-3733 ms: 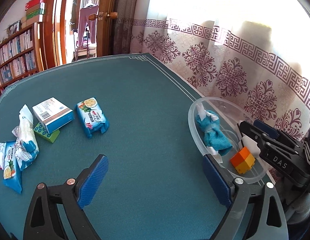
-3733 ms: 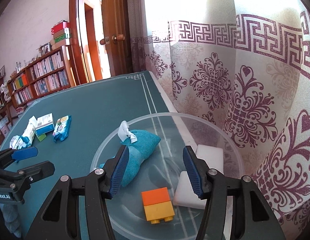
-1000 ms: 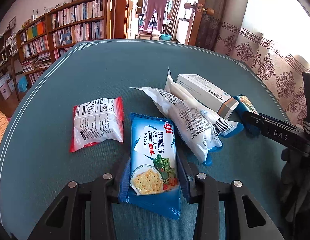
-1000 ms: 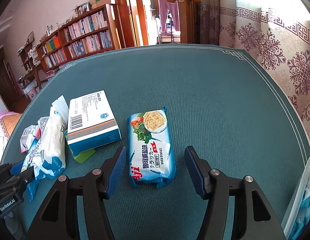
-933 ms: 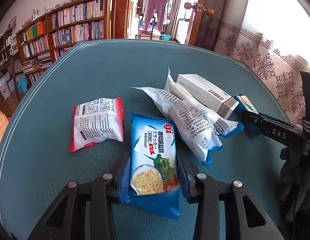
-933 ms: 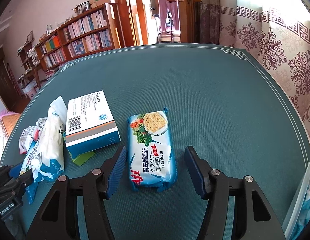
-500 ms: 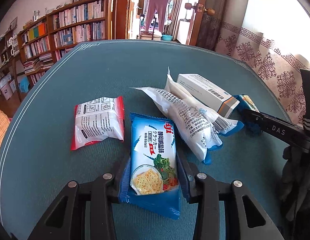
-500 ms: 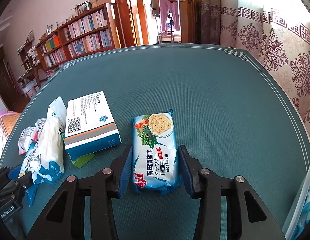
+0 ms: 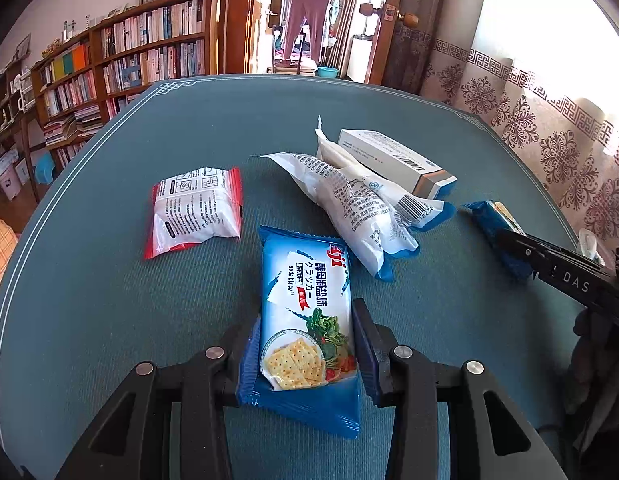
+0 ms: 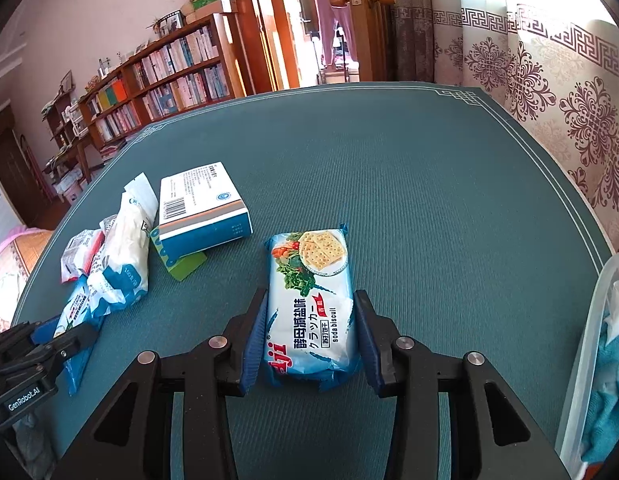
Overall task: Organize objects
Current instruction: 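Grasp the blue cracker packet with the left gripper while the right gripper grasps another cracker packet, then carry both cracker packets to the clear basin and open both grippers over it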
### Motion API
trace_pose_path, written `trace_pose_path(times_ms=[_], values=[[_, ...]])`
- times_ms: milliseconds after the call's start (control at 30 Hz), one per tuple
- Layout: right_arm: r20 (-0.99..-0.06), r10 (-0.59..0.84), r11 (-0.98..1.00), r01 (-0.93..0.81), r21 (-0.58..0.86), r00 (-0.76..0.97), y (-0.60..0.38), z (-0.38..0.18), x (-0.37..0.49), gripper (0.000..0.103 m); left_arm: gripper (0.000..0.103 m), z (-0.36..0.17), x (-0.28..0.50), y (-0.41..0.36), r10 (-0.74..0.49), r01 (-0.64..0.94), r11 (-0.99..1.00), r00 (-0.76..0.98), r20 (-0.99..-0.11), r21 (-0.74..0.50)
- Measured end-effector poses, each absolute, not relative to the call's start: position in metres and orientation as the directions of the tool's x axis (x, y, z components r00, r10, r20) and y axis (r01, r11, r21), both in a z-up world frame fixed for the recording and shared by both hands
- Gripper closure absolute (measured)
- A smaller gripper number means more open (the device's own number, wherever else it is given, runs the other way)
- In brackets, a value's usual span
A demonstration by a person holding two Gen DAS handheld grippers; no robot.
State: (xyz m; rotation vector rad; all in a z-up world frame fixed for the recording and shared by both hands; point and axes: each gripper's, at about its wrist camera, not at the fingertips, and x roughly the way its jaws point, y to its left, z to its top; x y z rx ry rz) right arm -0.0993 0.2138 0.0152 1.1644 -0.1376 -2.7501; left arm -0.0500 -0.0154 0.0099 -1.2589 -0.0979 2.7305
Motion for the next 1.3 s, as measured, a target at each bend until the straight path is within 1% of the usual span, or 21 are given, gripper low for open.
trace_pose_path(times_ms=[467, 700, 933, 1300], values=[[-0.672, -0.241, -0.970, 0.144, 0.197, -0.700, 0.223, 0.032, -0.058, 0.061, 0.059, 0.011, -0.031, 0.000, 0.192, -0.130, -0.981, -0.619, -0.761, -0.142], [-0.648, -0.222, -0.973, 0.129, 0.189, -0.729, 0.241, 0.046, -0.040, 0.061, 0.059, 0.020, -0.021, 0.018, 0.227, -0.182, -0.973, -0.621, -0.751, -0.144], [-0.620, -0.137, -0.986, 0.048, 0.158, -0.773, 0.280, 0.062, -0.020, 0.061, 0.059, 0.029, -0.019, 0.041, 0.264, -0.234, -0.961, -0.620, -0.739, -0.147], [-0.592, 0.061, -0.978, -0.166, 0.124, -0.804, 0.366, 0.077, 0.000, 0.061, 0.059, 0.045, -0.020, 0.084, 0.323, -0.320, -0.936, -0.620, -0.716, -0.144]])
